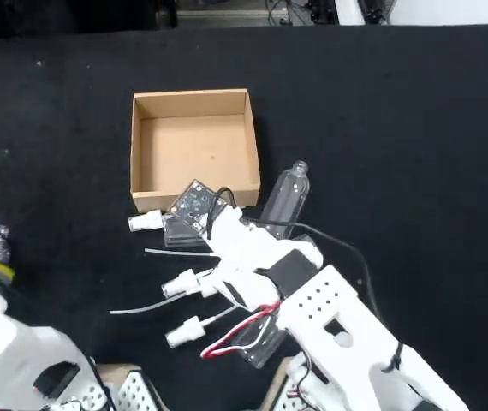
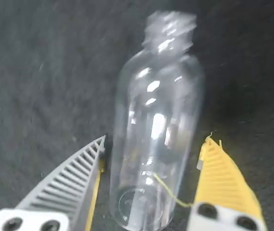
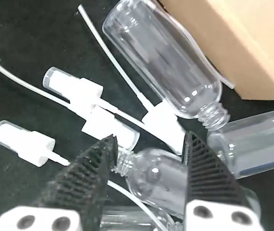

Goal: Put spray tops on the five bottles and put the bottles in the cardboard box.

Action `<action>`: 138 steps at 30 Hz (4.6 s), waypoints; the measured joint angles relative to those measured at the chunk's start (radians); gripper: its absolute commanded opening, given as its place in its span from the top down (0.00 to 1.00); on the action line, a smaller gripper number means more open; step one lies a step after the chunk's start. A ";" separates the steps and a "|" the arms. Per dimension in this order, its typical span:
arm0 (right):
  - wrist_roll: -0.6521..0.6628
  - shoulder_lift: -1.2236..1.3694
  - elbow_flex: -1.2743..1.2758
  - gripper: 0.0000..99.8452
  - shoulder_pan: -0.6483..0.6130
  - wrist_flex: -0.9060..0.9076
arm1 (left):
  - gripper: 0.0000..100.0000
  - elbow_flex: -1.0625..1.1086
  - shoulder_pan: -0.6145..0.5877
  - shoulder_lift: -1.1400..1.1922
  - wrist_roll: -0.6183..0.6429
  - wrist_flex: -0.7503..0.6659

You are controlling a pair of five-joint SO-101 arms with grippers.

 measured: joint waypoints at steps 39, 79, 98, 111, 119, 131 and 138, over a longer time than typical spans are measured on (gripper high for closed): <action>0.000 0.000 0.014 0.79 -0.003 -0.018 | 0.94 -0.301 0.097 0.299 -0.057 0.215; 0.370 0.695 -0.422 0.79 -0.273 0.034 | 0.97 -0.354 -0.276 0.201 0.184 0.106; 0.595 0.809 -0.623 0.79 -0.276 0.155 | 0.97 -0.364 -0.276 0.206 0.176 0.106; 0.595 0.971 -0.624 0.85 -0.275 0.137 | 0.97 -0.364 -0.276 0.206 0.176 0.106; 0.555 0.971 -0.666 0.85 -0.276 0.135 | 0.97 -0.364 -0.276 0.206 0.176 0.106; 0.331 0.984 -0.743 0.85 -0.276 0.092 | 0.97 -0.364 -0.276 0.206 0.176 0.106; 0.476 1.023 -0.729 0.85 -0.278 0.110 | 0.97 -0.364 -0.276 0.206 0.170 0.106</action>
